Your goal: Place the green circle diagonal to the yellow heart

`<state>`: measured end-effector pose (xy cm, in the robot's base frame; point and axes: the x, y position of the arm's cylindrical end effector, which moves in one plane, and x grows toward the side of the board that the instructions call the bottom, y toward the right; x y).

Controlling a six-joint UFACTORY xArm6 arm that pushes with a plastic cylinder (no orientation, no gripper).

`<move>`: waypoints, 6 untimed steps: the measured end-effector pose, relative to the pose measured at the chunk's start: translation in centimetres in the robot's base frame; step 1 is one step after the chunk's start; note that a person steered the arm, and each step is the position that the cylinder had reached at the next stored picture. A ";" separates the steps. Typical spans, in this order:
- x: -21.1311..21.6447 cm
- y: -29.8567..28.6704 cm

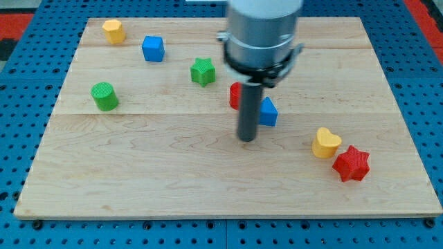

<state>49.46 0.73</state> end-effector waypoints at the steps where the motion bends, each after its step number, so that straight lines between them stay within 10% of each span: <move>1: -0.8 -14.2; 2: -3.5 -26.5; 3: -10.9 -25.6; 5: -3.4 -15.8; 6: -6.8 -20.8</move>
<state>42.69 -20.03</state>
